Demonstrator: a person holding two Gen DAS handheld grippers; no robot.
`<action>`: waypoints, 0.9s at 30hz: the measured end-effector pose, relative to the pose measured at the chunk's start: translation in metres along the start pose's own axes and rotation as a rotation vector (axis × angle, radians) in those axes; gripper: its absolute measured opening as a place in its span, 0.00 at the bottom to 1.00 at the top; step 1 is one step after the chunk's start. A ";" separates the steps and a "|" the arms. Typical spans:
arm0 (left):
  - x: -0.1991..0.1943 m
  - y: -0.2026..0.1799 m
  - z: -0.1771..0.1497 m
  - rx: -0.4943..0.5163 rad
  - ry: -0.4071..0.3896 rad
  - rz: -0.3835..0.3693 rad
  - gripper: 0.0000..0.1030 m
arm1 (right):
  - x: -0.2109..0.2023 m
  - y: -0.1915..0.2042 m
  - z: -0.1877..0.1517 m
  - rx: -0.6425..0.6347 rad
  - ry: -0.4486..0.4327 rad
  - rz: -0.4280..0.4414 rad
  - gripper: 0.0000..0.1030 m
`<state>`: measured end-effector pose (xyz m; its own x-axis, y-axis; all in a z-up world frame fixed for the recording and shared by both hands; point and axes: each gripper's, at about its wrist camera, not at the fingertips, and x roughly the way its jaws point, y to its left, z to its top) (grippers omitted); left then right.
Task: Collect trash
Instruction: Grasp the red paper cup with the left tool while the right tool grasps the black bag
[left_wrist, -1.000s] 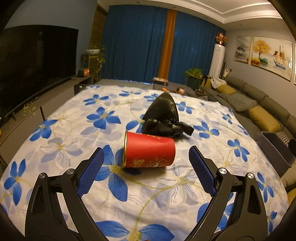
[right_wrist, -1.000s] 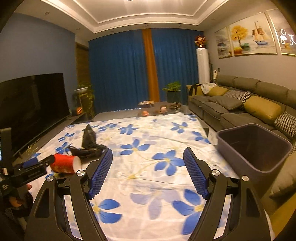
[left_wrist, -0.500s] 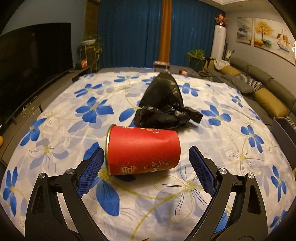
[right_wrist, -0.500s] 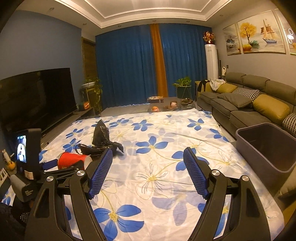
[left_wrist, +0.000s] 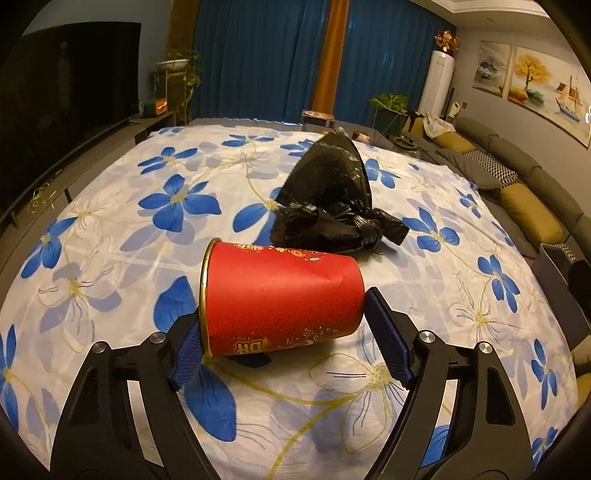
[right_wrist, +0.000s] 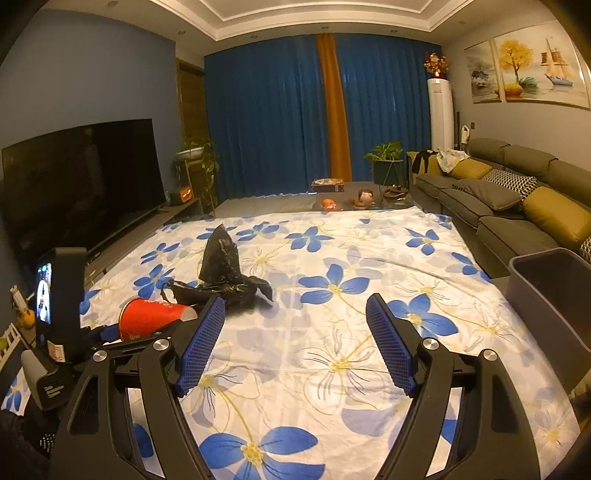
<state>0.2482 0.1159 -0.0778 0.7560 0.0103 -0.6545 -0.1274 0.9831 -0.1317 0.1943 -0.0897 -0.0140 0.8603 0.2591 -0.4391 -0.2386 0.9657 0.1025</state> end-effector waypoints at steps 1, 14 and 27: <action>-0.002 0.001 0.001 -0.003 -0.007 0.001 0.75 | 0.004 0.002 0.001 -0.005 0.004 0.003 0.75; -0.032 0.047 0.017 -0.123 -0.141 0.146 0.75 | 0.069 0.042 0.012 -0.058 0.085 0.037 0.71; -0.037 0.086 0.023 -0.207 -0.194 0.260 0.75 | 0.153 0.075 0.021 -0.080 0.178 0.053 0.49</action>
<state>0.2242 0.2040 -0.0483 0.7863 0.3080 -0.5356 -0.4426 0.8856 -0.1405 0.3177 0.0230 -0.0552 0.7539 0.2959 -0.5866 -0.3225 0.9445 0.0619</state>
